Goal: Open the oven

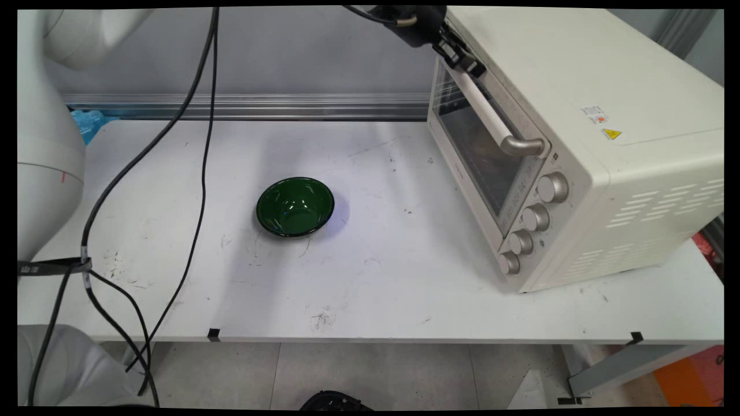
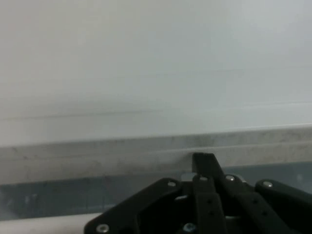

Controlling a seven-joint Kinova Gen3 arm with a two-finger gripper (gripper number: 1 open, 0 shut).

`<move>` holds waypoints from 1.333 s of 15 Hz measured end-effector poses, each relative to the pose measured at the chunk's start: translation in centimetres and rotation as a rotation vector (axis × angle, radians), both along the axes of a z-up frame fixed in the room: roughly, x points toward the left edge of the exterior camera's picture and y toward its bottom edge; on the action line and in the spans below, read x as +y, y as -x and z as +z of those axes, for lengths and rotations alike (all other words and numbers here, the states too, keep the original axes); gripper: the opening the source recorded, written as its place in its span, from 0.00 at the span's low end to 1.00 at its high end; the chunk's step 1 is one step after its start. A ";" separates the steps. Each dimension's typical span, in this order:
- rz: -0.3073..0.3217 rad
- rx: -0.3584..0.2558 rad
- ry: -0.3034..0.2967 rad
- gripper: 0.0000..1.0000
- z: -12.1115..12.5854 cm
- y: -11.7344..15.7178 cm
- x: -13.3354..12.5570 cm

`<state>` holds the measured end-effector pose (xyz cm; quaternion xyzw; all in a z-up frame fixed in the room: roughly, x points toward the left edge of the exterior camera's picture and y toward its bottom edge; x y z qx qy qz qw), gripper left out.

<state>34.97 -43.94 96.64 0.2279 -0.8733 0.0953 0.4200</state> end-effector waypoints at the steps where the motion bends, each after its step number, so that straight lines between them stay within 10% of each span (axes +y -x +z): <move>1: 0.001 -0.003 -0.003 0.00 -0.2 0.2 0.0; 20: 0.000 -0.104 -0.055 0.00 -2.0 -3.9 3.3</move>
